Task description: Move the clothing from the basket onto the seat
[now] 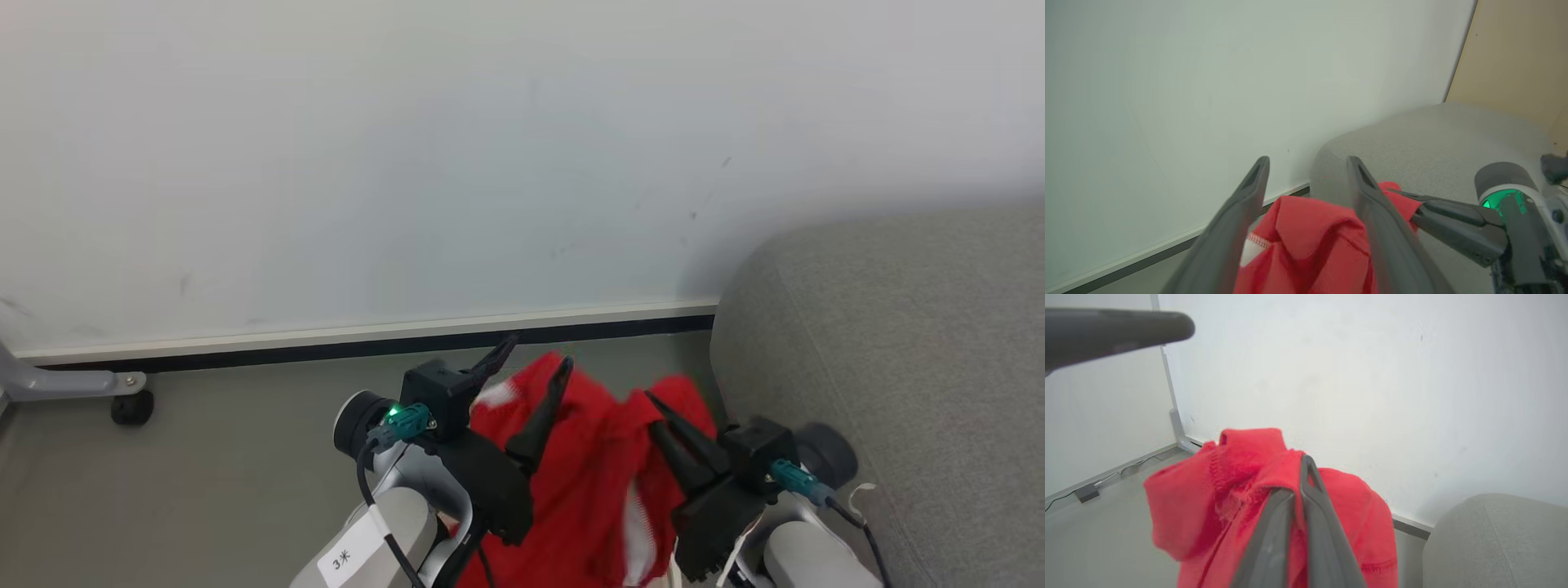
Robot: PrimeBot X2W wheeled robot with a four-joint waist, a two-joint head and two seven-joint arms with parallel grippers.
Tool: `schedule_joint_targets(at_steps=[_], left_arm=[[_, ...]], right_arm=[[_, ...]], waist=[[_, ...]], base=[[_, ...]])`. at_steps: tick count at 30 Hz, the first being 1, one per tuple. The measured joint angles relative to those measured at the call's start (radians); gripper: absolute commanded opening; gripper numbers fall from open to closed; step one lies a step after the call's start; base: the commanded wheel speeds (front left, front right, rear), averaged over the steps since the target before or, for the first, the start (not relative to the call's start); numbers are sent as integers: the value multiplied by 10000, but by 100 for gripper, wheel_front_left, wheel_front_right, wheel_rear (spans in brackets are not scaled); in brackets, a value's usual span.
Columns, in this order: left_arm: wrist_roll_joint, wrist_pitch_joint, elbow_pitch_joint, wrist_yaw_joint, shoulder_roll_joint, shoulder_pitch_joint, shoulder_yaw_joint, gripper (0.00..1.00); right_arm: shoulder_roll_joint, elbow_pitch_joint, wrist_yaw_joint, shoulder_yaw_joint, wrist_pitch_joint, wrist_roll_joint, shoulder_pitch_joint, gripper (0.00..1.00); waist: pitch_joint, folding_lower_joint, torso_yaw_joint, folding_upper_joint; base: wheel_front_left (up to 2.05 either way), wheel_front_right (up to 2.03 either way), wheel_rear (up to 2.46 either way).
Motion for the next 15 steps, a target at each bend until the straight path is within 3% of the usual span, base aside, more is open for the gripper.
schedule_joint_targets(at_steps=[9,15], left_arm=[[-215,-430,-303,-188,25,515,-75,100],[-274,-527,-502,-353,23,971,-309,100]], right_arm=[[-844,-1258,-314,-711,-2,35,200,0],[-1379,-2111,-750,-1070,-2,-17,761,0]], waist=[[17,0,-725,0],[17,0,-1374,0]], base=[[0,0,0],[0,0,0]])
